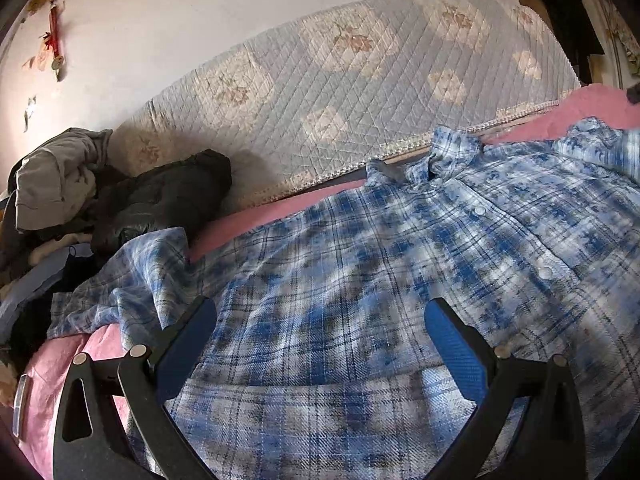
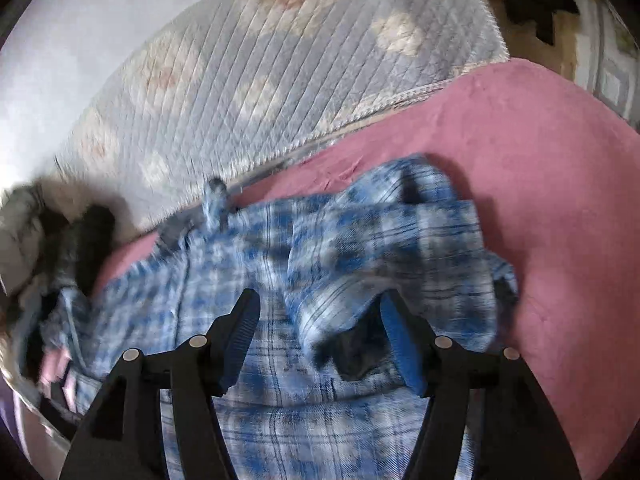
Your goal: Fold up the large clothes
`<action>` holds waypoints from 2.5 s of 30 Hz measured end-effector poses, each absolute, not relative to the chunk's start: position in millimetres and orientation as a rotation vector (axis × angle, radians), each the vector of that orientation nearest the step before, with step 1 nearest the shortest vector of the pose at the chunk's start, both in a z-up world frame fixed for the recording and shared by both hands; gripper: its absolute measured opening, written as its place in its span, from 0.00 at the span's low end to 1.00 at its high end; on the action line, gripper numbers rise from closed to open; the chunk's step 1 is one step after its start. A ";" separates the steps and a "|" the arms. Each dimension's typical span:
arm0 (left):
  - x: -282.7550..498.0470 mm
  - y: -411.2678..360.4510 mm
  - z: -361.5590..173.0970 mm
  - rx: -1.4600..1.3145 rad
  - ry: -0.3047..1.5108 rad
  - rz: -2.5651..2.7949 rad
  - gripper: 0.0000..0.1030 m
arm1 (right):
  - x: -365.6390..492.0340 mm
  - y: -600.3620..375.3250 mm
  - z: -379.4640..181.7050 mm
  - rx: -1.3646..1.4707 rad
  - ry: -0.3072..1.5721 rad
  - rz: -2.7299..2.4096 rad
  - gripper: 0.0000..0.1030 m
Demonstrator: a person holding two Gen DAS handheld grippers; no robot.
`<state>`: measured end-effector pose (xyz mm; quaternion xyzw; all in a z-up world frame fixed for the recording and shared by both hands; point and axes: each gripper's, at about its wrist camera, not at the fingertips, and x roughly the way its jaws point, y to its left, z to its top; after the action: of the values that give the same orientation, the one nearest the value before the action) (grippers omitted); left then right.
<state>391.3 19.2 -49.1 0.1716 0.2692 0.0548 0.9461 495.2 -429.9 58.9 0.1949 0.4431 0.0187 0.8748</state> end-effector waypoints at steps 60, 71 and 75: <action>355.0 45.1 25.9 0.210 0.388 0.024 0.84 | 486.7 -332.7 64.2 0.402 0.963 0.592 0.03; 379.7 -3.6 -5.7 0.101 0.630 -0.245 0.65 | 484.3 -342.8 67.3 0.316 0.982 0.400 0.39; 382.7 -42.4 -22.7 0.148 0.699 -0.322 0.80 | 471.8 -373.8 98.2 0.319 0.853 0.311 0.58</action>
<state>382.7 -42.4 -22.7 0.0720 0.3404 -0.1570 0.9243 471.8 -373.8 98.2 0.1535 0.4105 0.1495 0.8863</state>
